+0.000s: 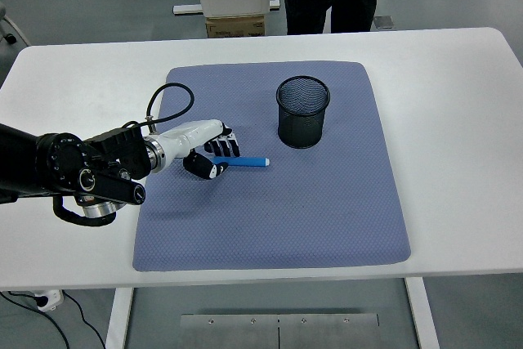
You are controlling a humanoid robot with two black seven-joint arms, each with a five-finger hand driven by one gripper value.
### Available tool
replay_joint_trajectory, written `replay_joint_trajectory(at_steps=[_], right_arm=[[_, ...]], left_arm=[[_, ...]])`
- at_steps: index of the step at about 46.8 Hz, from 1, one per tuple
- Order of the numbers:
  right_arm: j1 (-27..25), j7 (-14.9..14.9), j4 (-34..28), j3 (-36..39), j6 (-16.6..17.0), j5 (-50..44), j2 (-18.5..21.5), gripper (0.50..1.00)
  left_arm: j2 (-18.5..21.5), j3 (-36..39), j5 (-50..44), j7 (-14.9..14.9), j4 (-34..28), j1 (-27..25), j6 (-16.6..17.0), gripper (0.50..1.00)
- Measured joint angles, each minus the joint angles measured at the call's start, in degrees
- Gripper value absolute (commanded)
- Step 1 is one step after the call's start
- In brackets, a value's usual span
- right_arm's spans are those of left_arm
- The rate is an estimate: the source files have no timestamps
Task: Left hand places marker in pen holder
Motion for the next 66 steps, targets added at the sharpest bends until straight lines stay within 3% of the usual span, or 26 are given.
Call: replay_joint_trajectory(at_steps=[28, 30, 31, 66], right_arm=[[0.00, 0.00, 0.00, 0.00, 0.00, 0.00, 0.00, 1.000], [0.00, 0.00, 0.00, 0.00, 0.00, 0.00, 0.00, 1.000], [0.00, 0.00, 0.00, 0.00, 0.00, 0.00, 0.00, 1.000], [0.00, 0.00, 0.00, 0.00, 0.00, 0.00, 0.00, 1.000]], left_arm=[[-0.43, 0.61, 3.52, -0.07, 0.63, 0.08, 0.00, 0.558], [-0.43, 0.67, 3.83, -0.07, 0.66, 0.08, 0.00, 0.552], [-0.43, 0.69, 4.07, -0.07, 0.74, 0.08, 0.00, 0.500], [-0.10, 1.03, 4.10, -0.26, 1.91, -0.47, -0.02, 0.500]])
